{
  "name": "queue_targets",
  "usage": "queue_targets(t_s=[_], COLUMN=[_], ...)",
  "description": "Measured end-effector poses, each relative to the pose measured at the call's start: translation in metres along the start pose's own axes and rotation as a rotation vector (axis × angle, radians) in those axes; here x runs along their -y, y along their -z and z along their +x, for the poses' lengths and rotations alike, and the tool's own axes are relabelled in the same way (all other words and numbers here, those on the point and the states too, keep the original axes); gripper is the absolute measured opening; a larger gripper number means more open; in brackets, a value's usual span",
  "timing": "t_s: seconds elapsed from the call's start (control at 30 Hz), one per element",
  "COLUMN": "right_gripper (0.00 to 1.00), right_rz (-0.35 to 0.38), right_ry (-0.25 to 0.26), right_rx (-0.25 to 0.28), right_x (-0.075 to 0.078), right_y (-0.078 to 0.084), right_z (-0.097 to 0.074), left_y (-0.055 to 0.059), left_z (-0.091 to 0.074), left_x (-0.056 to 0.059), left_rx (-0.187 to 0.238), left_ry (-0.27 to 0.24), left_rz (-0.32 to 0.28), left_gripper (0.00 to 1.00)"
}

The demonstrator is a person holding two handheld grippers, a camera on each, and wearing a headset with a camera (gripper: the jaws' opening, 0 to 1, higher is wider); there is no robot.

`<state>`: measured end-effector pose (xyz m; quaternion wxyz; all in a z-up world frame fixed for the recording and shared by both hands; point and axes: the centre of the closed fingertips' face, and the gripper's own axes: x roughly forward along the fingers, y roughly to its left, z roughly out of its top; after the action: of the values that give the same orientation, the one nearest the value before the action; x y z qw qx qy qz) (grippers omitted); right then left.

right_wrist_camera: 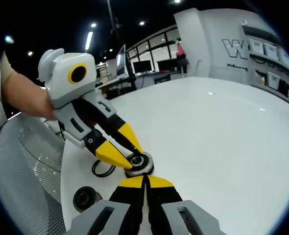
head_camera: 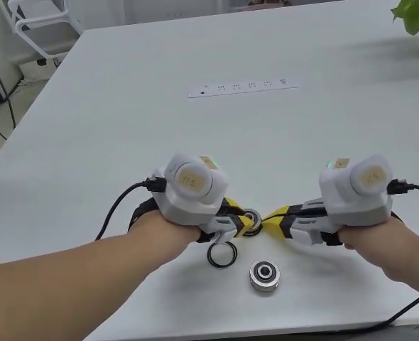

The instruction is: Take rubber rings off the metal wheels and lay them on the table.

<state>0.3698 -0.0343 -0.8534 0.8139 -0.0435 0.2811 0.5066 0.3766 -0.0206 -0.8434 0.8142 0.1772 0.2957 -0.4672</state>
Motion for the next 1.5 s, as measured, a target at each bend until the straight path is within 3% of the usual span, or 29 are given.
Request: queue_targets(t_s=[0.3,1.5], right_gripper=[0.0,0.0], right_rz=[0.149,0.188], right_ry=[0.005,-0.032], right_rx=[0.071,0.091], right_x=[0.004,-0.007], right_y=[-0.008,-0.016], right_z=[-0.008,-0.005], left_y=[-0.001,-0.001], left_z=[0.001,0.001], left_x=[0.003,0.005], left_rx=[-0.004,-0.008], left_ry=[-0.002,-0.031], left_rz=[-0.016,0.011], left_gripper=[0.13,0.12])
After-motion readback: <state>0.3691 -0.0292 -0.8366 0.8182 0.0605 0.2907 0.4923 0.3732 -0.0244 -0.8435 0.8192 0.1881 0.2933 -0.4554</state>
